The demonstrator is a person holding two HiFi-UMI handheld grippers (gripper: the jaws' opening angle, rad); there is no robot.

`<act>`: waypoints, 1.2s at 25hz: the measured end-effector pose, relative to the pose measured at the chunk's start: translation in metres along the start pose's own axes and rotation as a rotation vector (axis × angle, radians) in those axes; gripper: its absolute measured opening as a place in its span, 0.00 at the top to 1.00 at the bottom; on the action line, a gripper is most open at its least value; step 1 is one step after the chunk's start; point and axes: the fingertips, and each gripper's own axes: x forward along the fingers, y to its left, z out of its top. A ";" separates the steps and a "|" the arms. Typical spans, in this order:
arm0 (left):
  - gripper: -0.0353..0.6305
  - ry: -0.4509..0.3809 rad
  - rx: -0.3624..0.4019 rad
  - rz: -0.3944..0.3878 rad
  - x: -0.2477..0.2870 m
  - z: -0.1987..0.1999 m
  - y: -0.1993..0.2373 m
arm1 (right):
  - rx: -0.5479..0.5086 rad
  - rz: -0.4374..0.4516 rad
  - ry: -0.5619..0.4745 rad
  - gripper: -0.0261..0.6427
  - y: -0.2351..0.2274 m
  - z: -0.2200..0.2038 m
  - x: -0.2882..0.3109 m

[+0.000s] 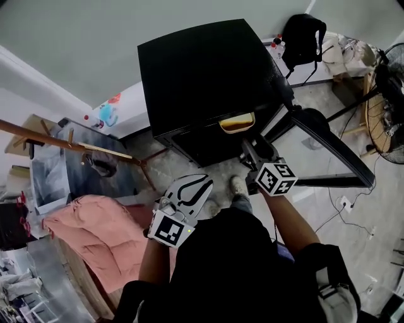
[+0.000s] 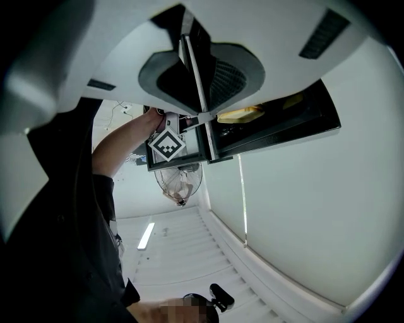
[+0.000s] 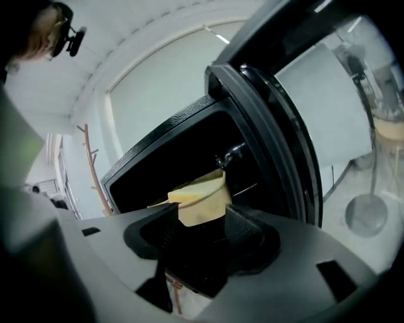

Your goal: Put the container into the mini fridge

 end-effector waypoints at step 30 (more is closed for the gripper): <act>0.85 -0.028 -0.301 0.300 -0.009 -0.012 0.054 | -0.112 0.007 0.071 0.63 -0.003 0.026 0.083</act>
